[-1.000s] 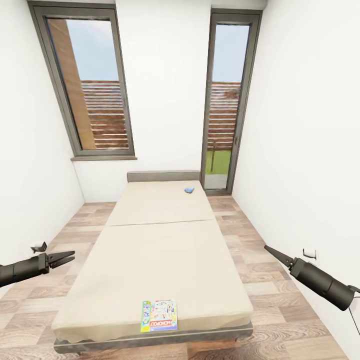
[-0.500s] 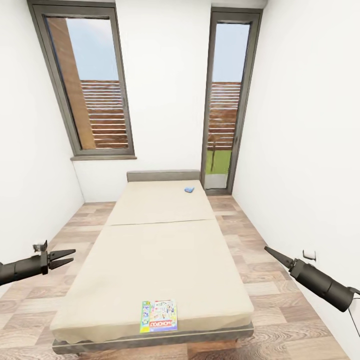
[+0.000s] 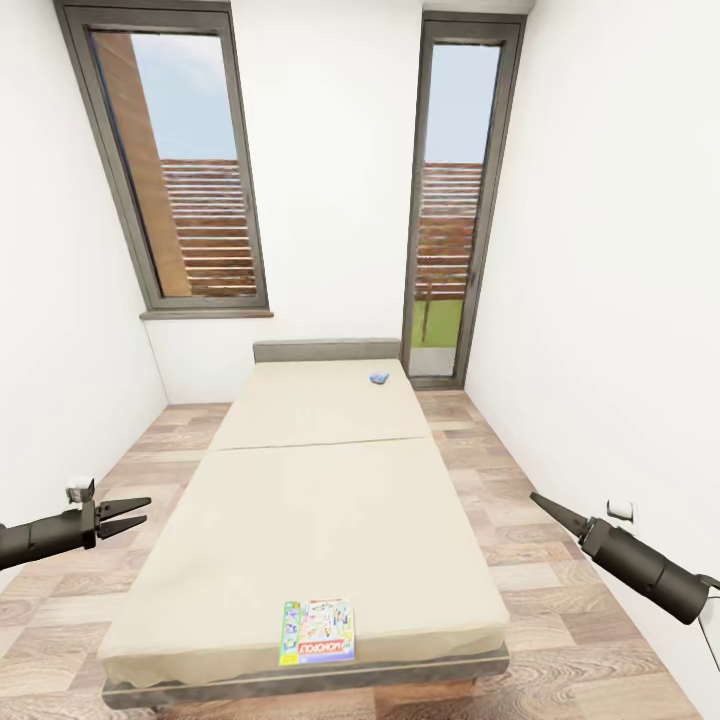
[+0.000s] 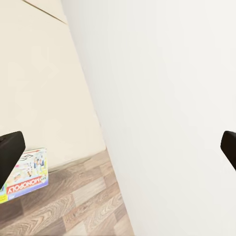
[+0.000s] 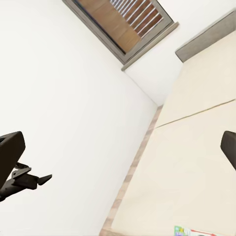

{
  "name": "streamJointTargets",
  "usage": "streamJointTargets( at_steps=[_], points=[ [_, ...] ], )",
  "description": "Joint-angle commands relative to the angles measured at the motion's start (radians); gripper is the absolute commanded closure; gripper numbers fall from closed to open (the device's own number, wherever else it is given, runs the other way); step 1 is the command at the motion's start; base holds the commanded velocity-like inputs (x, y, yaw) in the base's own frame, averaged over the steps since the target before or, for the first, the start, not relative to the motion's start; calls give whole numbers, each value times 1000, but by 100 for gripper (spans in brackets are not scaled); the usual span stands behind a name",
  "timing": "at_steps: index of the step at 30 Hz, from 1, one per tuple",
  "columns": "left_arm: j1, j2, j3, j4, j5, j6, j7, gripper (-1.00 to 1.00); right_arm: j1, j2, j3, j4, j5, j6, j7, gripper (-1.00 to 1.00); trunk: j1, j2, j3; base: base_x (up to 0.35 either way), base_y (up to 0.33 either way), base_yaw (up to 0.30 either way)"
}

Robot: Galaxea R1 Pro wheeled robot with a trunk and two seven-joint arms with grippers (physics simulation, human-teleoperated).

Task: Put all the toys in the child's room - the three board games (two on the bed and one on the table), the two jigsaw puzzles on the table, and the tennis ball on the table - inside the toy box on the table in the child's room.

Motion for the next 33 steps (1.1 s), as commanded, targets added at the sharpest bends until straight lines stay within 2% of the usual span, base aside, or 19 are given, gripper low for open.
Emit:
streamJointTargets(
  at_steps=[1, 33],
  points=[
    [-1, 0, -1, 0, 1, 11, -4, -100, -1, 0, -1, 0, -2, 6, 1, -100, 4, -9, -5, -82, 40, 0],
    [-2, 8, -1, 0, 1, 11, -3, -100, -2, 1, 0, 72, -5, 4, -12, -100, 127, -233, -105, -84, 64, 0]
  ],
)
